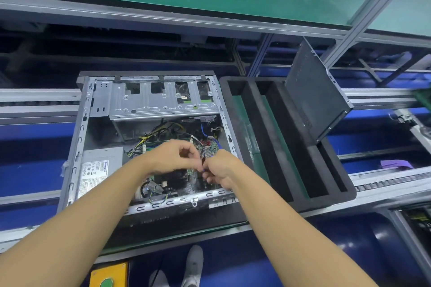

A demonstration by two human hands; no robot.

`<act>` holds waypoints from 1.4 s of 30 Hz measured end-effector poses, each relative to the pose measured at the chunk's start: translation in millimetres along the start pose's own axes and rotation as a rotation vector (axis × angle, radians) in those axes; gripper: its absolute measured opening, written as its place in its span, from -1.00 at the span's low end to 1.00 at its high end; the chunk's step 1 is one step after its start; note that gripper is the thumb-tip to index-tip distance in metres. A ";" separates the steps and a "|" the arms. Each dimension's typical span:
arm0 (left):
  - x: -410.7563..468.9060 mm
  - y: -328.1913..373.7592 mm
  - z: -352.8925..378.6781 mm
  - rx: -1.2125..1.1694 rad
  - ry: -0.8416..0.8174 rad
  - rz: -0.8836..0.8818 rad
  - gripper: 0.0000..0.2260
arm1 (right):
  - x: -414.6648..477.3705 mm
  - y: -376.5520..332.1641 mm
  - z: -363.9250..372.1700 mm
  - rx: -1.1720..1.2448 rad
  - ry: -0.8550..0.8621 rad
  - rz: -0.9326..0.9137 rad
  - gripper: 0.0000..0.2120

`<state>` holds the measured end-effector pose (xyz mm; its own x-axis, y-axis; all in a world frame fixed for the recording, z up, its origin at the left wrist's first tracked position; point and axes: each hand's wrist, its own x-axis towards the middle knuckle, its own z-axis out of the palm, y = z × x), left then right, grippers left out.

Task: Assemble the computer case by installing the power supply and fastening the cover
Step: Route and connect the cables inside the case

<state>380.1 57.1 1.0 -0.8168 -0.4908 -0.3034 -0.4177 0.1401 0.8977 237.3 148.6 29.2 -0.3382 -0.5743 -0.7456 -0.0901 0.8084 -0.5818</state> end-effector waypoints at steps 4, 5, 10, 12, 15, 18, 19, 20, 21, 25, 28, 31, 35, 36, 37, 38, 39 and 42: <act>26.9 -3.9 -0.7 0.471 0.404 -0.028 -0.86 | 1.3 1.0 4.4 -0.449 0.056 -0.101 -0.81; 35.6 -3.4 3.7 0.596 0.413 -0.027 -0.82 | 2.1 0.2 6.8 -0.539 0.048 -0.112 -0.70; 67.8 -2.7 22.0 0.598 0.429 -0.222 -0.54 | 4.5 5.2 8.8 -0.427 -0.117 -0.128 -0.65; 71.8 -4.6 23.8 0.609 0.451 -0.289 -0.51 | 9.2 10.1 4.0 -0.414 -0.119 -0.142 -0.61; 74.1 -6.0 25.5 0.607 0.342 -0.369 -0.64 | 13.6 12.5 0.1 -0.457 -0.104 -0.146 -0.63; 75.3 -5.0 24.1 0.528 0.241 -0.401 -0.74 | 17.3 14.2 -2.3 -0.470 -0.062 -0.125 -0.67; 75.9 -4.5 22.5 0.513 0.222 -0.407 -0.73 | 17.5 13.7 -2.6 -0.468 -0.049 -0.116 -0.65; 76.3 -4.3 20.9 0.495 0.210 -0.414 -0.71 | 18.9 13.0 -3.4 -0.474 -0.040 -0.107 -0.61; 76.5 -4.3 19.4 0.467 0.206 -0.422 -0.67 | 20.9 12.6 -3.7 -0.496 -0.025 -0.095 -0.54; 71.9 -2.9 11.5 0.368 0.144 -0.392 -0.65 | 27.4 8.4 -5.0 -0.556 0.012 -0.050 -0.55; 64.6 -5.2 2.9 0.345 0.109 -0.327 -0.80 | 31.8 6.7 -1.8 -0.514 0.150 -0.081 -0.70; 56.0 -8.9 -7.5 0.307 0.089 -0.299 -0.70 | 42.9 4.3 4.4 -0.255 0.183 -0.059 -0.73; 47.4 -13.7 -10.4 0.268 0.090 -0.266 -0.62 | 59.4 -0.4 12.0 0.200 0.270 -0.101 -0.81; 45.7 -14.1 -10.0 0.257 0.100 -0.258 -0.63 | 64.8 -1.0 13.7 0.215 0.296 -0.127 -0.82; 44.0 -14.0 -10.1 0.248 0.111 -0.252 -0.65 | 68.1 -2.3 15.3 0.184 0.334 -0.145 -0.85; 42.9 -14.0 -10.3 0.243 0.122 -0.251 -0.67 | 73.9 -2.8 16.5 0.149 0.378 -0.159 -0.89; 41.7 -14.1 -10.6 0.241 0.133 -0.253 -0.69 | 76.8 -4.9 17.9 0.124 0.419 -0.157 -0.94; 39.1 -13.0 -11.4 0.240 0.156 -0.256 -0.72 | 85.9 -9.9 21.5 0.087 0.521 -0.175 -0.92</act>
<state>358.2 26.2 -18.9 -0.6117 -0.6580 -0.4392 -0.6965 0.1846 0.6934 229.3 88.5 -36.1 -0.7455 -0.5410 -0.3892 -0.1162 0.6806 -0.7234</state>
